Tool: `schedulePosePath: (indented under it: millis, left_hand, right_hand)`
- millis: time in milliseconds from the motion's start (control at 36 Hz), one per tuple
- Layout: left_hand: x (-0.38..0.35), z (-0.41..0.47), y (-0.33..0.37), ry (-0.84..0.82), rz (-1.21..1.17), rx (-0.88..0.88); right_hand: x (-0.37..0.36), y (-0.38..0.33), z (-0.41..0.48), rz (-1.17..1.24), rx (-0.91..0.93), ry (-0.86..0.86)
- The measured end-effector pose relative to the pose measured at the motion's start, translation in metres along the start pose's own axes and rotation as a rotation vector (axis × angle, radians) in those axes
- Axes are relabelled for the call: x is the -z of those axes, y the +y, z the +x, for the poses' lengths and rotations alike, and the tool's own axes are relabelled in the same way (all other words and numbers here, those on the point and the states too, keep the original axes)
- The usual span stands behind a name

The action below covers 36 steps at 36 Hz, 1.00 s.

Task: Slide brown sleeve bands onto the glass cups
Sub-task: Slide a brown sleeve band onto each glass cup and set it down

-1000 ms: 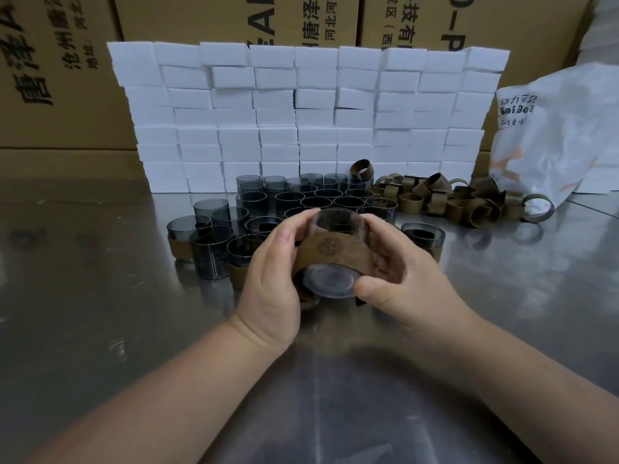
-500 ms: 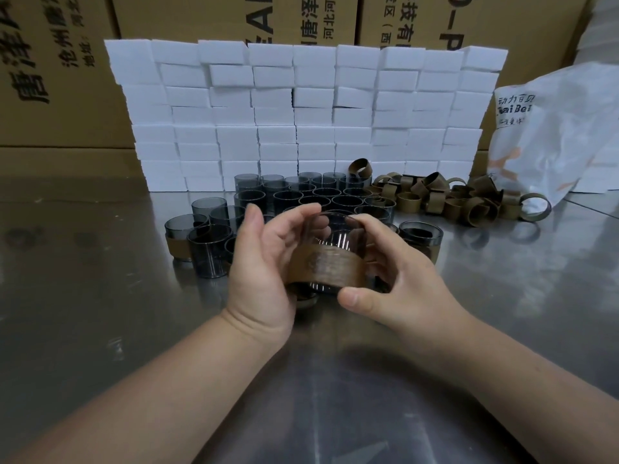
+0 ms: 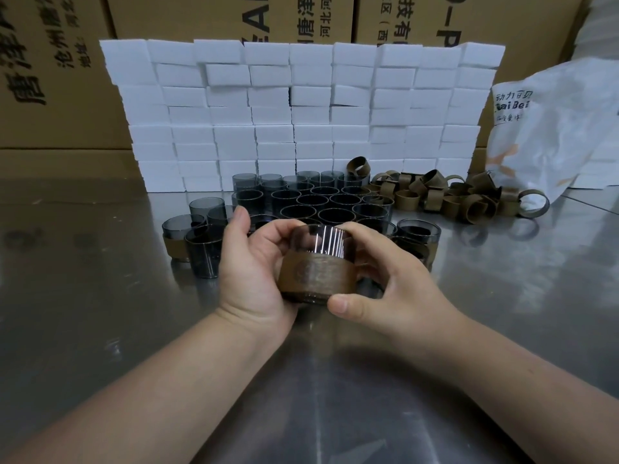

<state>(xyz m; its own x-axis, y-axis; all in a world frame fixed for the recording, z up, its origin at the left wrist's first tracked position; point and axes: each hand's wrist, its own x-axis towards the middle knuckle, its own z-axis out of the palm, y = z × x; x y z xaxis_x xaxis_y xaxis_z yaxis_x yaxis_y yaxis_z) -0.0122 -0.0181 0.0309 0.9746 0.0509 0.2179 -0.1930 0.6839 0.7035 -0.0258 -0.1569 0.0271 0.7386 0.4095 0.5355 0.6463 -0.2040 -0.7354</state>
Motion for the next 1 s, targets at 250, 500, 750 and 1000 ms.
schedulePosePath:
  millis: [250,500,750,1000]
  left_hand:
    - [-0.001,0.0,0.0,0.015,0.066,-0.005]
    - [0.0,-0.005,-0.006,-0.011,0.198,0.042]
    - [-0.006,-0.013,-0.011,-0.063,0.327,-0.048]
    - [-0.006,-0.018,-0.019,-0.161,0.527,-0.289]
  right_hand:
    - [0.0,0.001,-0.001,0.01,0.011,-0.018]
    - [0.002,0.002,-0.003,-0.027,-0.002,-0.072]
    - [-0.01,-0.003,-0.001,0.024,-0.059,0.16]
    - [-0.018,0.001,-0.001,0.113,0.045,0.421]
